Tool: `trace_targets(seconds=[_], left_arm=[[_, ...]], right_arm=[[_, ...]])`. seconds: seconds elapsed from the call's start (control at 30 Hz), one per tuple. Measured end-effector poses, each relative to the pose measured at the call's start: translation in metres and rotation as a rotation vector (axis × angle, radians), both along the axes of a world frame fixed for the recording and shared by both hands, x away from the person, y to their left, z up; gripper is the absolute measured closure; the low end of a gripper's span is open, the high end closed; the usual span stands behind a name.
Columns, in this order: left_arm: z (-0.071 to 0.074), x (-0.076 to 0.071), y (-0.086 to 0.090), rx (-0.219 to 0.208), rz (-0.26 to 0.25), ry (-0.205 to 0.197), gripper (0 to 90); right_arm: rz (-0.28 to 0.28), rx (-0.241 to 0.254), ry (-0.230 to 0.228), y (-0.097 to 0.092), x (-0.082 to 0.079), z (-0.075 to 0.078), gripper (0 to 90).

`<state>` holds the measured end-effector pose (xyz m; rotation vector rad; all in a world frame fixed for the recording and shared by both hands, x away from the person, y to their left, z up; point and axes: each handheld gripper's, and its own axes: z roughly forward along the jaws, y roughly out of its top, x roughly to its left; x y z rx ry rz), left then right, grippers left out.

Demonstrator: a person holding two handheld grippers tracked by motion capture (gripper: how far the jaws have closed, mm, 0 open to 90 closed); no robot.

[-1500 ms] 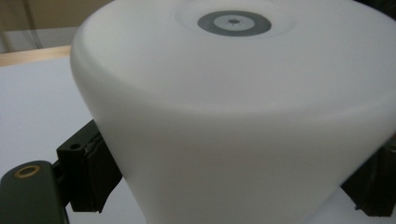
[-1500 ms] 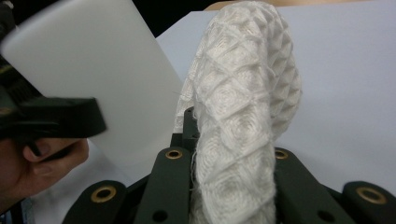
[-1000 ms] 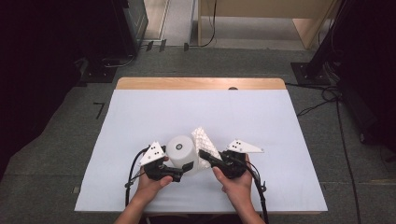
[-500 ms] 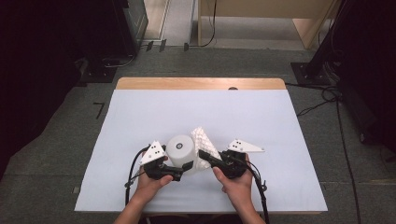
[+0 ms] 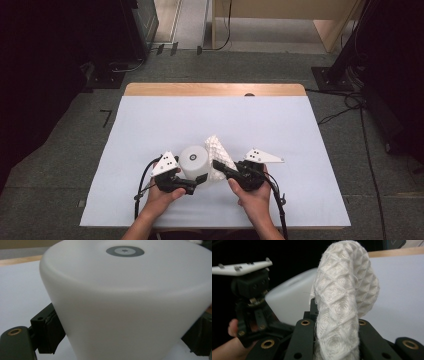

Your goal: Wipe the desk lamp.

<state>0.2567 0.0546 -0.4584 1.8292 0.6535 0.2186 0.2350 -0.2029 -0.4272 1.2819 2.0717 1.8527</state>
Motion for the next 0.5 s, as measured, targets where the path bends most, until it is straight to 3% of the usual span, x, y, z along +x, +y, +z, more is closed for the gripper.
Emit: trace_targets(seconds=[0.07,0.27,0.5], left_arm=[[-0.001,-0.001,-0.004,0.035,0.009,-0.024,8.3],[-0.006,0.004,-0.003,0.123,0.118,-0.080,8.2],[-0.015,0.009,0.006,0.204,0.143,-0.099,8.2]], right_arm=[[-0.003,0.003,-0.016,-0.003,0.000,0.003,79.3],[-0.055,0.018,-0.013,-0.018,0.004,0.003,79.3],[-0.104,0.008,-0.001,-0.030,0.009,-0.003,79.2]])
